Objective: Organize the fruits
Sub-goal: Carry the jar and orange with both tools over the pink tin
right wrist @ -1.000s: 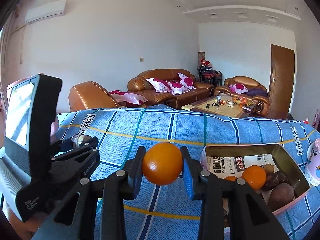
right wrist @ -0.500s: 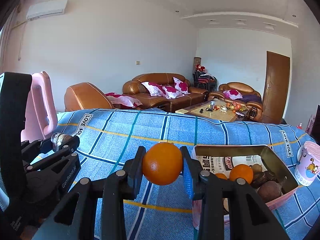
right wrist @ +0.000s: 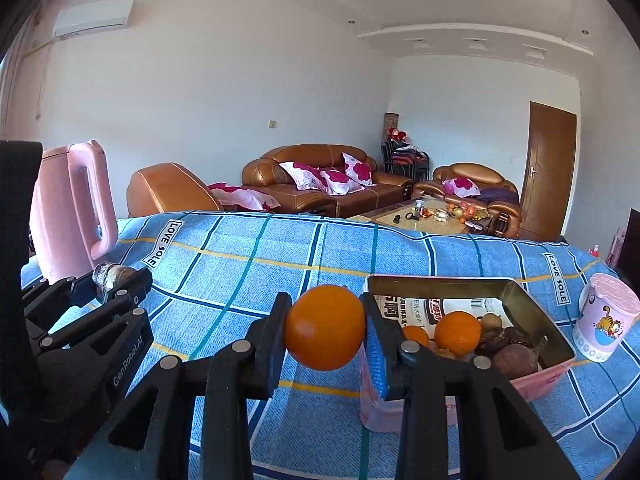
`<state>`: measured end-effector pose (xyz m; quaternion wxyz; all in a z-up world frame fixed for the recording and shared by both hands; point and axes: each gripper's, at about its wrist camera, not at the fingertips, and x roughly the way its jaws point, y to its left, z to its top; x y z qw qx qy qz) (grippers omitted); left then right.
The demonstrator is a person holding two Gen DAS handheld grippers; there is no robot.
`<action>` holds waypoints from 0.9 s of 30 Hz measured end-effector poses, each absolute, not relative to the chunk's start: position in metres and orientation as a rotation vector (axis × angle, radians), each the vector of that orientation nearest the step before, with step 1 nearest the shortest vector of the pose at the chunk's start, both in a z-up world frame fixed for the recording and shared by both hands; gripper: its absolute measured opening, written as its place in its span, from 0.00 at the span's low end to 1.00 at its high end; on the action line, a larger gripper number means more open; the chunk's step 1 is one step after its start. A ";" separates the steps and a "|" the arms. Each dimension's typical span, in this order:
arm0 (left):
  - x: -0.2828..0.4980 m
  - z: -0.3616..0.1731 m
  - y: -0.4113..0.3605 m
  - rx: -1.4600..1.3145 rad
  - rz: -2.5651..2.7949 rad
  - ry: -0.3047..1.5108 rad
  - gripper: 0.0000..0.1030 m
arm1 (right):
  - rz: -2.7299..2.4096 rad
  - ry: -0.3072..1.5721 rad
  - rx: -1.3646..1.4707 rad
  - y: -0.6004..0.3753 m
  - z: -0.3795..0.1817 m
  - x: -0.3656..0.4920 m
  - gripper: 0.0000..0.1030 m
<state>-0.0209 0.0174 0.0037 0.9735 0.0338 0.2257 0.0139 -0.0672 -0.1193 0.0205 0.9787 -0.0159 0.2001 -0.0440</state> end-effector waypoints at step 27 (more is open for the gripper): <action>-0.044 0.005 -0.039 0.070 -0.081 0.468 0.32 | -0.121 0.415 -0.026 -0.181 0.021 -0.094 0.36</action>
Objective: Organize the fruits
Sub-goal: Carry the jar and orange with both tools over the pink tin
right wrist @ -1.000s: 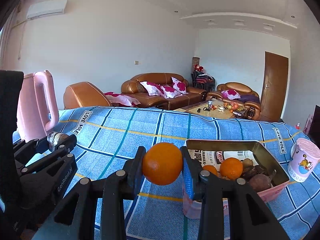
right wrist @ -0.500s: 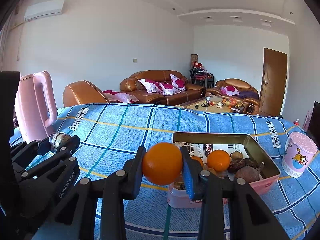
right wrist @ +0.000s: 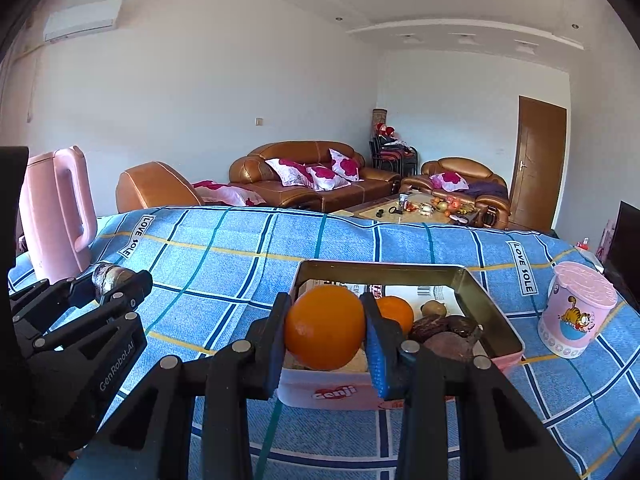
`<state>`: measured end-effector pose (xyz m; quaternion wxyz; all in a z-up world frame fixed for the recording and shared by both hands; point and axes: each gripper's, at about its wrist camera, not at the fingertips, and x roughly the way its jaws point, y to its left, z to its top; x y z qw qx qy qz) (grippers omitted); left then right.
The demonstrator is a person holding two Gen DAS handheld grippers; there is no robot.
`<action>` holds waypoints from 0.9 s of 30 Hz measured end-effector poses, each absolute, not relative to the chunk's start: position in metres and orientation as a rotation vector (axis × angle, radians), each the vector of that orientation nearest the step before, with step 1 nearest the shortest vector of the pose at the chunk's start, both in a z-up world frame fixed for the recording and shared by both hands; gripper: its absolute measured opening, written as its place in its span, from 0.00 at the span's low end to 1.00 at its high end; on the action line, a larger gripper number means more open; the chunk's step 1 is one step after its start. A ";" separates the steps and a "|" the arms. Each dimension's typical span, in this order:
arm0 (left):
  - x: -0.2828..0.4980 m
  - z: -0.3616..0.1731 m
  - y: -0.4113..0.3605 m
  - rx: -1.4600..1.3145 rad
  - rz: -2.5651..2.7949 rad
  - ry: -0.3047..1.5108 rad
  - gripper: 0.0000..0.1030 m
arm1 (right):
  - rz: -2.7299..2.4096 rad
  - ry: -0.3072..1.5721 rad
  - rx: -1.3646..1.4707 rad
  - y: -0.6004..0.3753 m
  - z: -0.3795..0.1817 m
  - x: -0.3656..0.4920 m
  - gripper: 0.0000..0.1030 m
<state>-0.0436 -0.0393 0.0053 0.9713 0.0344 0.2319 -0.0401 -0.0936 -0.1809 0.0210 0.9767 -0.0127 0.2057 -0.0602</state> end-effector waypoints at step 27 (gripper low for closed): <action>-0.049 0.008 -0.120 0.121 -0.214 0.460 0.32 | -0.284 0.403 -0.022 -0.275 0.023 -0.100 0.36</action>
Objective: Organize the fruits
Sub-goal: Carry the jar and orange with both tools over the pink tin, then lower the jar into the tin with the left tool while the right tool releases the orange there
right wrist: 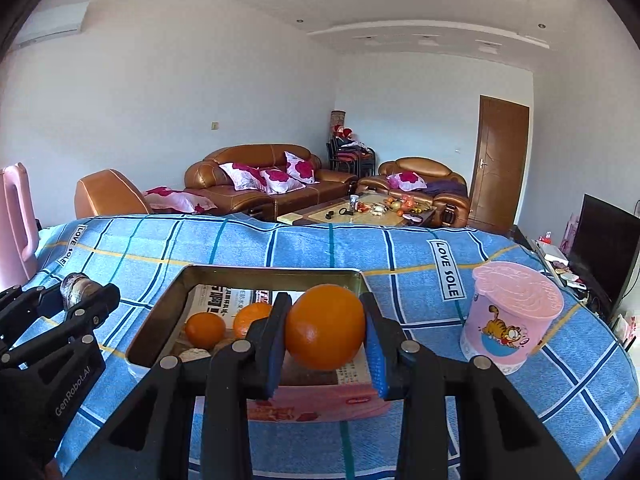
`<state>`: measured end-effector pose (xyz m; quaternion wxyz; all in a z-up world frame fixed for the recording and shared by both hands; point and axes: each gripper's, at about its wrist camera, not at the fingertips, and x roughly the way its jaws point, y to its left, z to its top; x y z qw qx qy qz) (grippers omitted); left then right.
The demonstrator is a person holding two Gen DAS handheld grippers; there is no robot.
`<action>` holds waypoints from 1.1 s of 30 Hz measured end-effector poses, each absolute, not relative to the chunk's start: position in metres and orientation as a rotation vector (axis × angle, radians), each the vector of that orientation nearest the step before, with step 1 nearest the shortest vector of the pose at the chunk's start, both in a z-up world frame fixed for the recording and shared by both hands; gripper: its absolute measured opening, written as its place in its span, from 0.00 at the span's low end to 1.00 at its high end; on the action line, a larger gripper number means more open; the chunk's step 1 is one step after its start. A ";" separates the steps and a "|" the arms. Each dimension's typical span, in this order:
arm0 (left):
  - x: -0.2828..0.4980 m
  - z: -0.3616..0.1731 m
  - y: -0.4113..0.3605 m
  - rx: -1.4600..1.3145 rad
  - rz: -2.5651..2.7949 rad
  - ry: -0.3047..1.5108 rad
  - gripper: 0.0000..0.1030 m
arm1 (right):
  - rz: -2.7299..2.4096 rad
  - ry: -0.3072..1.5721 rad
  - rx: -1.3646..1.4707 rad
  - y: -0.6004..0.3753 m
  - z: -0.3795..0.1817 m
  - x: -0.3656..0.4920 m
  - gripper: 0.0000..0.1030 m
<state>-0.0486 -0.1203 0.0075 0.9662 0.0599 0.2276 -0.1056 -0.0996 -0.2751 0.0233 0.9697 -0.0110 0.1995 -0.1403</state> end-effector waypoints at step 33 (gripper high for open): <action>0.002 0.003 -0.183 0.074 -0.303 0.540 0.32 | -0.439 0.474 0.012 -0.323 0.023 -0.063 0.36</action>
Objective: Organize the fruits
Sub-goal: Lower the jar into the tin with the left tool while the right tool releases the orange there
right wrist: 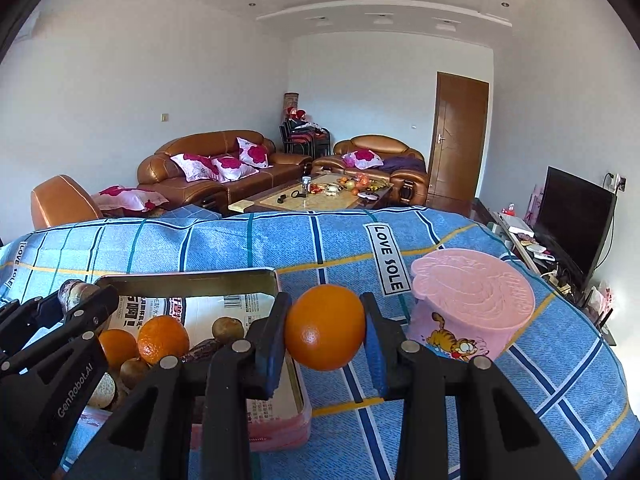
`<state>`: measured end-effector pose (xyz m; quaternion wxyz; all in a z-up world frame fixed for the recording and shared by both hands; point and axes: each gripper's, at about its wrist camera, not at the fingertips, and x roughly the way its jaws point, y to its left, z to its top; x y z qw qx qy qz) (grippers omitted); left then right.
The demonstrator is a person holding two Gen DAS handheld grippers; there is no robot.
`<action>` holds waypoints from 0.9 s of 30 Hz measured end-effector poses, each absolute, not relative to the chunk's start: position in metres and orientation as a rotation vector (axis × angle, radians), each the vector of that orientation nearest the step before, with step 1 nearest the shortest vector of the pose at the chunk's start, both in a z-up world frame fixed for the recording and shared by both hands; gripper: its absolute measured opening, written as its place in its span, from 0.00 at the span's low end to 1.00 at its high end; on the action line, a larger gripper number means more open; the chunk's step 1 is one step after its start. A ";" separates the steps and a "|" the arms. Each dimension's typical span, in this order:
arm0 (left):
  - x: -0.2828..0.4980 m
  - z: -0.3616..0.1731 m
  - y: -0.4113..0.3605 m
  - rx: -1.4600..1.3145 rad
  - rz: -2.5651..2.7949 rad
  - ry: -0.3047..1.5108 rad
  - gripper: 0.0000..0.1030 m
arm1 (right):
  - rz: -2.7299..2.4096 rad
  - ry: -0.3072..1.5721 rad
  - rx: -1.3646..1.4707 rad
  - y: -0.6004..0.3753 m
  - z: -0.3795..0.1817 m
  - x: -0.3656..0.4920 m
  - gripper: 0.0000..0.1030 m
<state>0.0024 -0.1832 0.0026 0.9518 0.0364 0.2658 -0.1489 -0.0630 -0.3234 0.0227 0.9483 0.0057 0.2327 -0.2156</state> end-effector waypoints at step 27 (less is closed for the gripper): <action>0.058 -0.020 -0.189 0.082 -0.262 0.737 0.31 | -0.316 0.645 0.029 -0.321 0.000 0.022 0.36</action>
